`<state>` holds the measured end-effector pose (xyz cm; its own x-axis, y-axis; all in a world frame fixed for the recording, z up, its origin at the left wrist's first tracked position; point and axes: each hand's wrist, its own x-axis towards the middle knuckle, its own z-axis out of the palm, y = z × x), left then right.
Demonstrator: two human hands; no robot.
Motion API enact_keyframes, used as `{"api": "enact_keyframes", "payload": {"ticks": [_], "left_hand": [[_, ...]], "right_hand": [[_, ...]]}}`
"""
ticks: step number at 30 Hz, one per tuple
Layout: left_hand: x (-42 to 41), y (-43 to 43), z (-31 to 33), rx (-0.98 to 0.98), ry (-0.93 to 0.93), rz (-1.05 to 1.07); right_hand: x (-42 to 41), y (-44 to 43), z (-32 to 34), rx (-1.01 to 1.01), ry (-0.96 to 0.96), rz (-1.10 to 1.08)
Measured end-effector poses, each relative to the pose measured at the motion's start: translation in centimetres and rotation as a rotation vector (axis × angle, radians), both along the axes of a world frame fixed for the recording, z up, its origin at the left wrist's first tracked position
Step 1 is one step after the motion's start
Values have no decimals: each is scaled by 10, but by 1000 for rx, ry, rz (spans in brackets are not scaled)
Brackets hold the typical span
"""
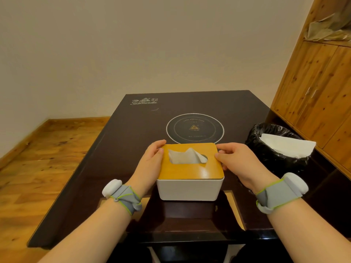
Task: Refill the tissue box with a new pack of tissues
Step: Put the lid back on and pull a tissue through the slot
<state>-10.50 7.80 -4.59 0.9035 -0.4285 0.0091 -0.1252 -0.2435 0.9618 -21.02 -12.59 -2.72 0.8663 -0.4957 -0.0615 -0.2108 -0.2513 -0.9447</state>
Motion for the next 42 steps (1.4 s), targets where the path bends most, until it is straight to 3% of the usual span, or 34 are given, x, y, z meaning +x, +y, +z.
{"api": "enact_keyframes", "payload": {"ticks": [5,11,13,15,18,20,22,29,36,42], "left_hand": [[-3,-2,-1,-73,97,2],[-2,0,0,-73,105,-19],[0,0,-1,-49,75,-27],[2,0,-1,44,-2,-42],[7,2,3,217,-248,-58],[6,5,7,221,-343,-100],[2,8,10,185,-279,-171],[3,6,13,281,-291,-138],[3,6,17,168,-320,-129],[4,7,10,85,-317,3]], "right_hand": [[1,-3,-8,-41,31,-62],[-5,1,-15,88,9,-101],[-6,4,-12,-16,30,-86],[-5,8,-8,-258,59,-64],[-8,12,-1,-517,32,8],[-12,18,4,-531,19,133],[-13,25,3,-544,53,216],[-1,29,-2,-678,74,32],[-2,22,7,-534,-57,-7],[-4,19,2,-427,-127,-64]]}}
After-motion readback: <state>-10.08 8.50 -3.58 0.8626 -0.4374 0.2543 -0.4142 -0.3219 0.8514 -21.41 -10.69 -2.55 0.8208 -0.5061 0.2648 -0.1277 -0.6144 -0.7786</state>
